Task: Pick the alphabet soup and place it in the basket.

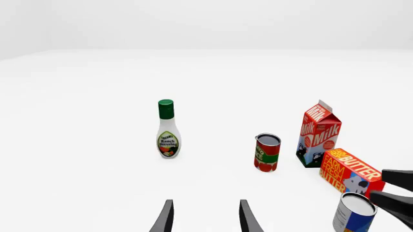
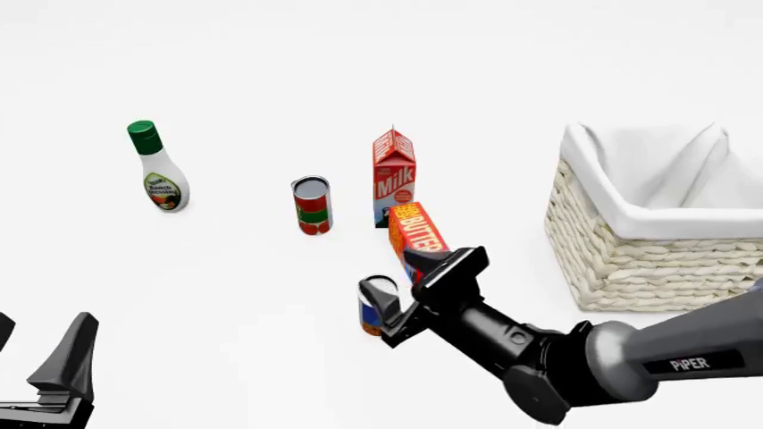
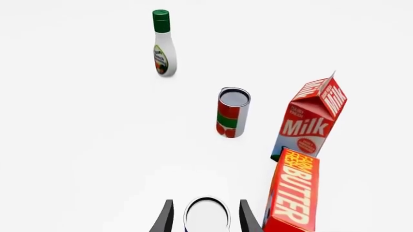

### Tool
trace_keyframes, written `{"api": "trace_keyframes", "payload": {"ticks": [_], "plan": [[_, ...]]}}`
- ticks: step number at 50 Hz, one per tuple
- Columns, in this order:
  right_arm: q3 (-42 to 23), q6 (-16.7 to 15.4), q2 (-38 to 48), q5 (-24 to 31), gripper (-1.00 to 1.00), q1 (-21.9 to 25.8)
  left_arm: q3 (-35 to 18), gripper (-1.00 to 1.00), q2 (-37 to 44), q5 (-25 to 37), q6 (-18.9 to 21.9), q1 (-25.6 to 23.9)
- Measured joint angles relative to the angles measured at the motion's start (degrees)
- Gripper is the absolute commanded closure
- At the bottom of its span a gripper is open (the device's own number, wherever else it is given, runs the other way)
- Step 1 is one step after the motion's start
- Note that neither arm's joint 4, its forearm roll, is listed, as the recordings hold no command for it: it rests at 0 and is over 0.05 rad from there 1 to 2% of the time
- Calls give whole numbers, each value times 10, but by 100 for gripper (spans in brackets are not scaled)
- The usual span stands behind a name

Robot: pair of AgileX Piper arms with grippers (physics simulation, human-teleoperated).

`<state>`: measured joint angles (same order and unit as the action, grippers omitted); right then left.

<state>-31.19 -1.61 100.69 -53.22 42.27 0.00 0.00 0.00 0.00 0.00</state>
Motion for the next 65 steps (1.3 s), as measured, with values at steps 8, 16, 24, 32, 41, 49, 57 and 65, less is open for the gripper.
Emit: {"api": "trace_keyframes", "payload": {"ticks": [8, 16, 24, 32, 41, 49, 57, 65], "plan": [[-8, 4, 18, -3, -100, 1, 0, -100, 0, 0, 0, 0], [-14, 6, 35, -7, -100, 0, 0, -100, 0, 0, 0, 0], [-18, 9, 49, -12, -100, -2, 0, -100, 0, 0, 0, 0], [-23, 11, 62, -15, -100, -4, 0, -100, 0, 0, 0, 0], [-28, 14, 74, -18, -100, -5, 0, -100, 0, 0, 0, 0], [-33, 16, 85, -20, -100, -5, 0, -100, 0, 0, 0, 0], [-39, 18, 95, -20, -100, -5, 0, -100, 0, 0, 0, 0], [-46, 20, 107, -21, -100, -5, 0, -100, 0, 0, 0, 0]]}}
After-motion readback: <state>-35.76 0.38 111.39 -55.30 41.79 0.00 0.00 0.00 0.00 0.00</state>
